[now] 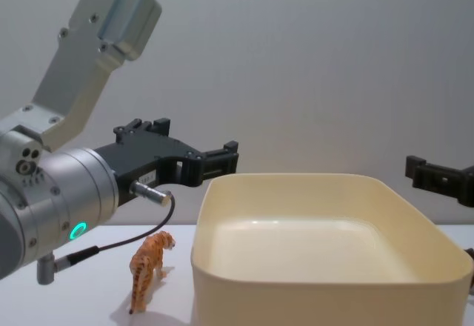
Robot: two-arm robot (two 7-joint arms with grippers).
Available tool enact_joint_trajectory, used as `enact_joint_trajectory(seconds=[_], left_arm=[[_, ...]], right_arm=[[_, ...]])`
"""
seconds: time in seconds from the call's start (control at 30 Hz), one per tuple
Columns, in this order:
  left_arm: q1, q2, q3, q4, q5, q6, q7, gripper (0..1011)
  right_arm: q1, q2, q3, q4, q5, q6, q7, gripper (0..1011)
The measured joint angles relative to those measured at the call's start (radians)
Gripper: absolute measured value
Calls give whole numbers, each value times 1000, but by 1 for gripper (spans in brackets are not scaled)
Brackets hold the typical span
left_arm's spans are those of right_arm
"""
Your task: Pick up the toy alternately with two hands and place it into the central storage box.
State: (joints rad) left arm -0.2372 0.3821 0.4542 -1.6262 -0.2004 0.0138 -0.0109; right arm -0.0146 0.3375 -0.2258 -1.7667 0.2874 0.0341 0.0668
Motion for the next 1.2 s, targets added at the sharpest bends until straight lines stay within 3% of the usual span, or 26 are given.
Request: enact_joint_trajectory(seconds=[1.2], left_arm=[[0, 0, 0, 0, 0, 0, 0, 1001]], right_arm=[[0, 0, 0, 0, 0, 0, 0, 1001]])
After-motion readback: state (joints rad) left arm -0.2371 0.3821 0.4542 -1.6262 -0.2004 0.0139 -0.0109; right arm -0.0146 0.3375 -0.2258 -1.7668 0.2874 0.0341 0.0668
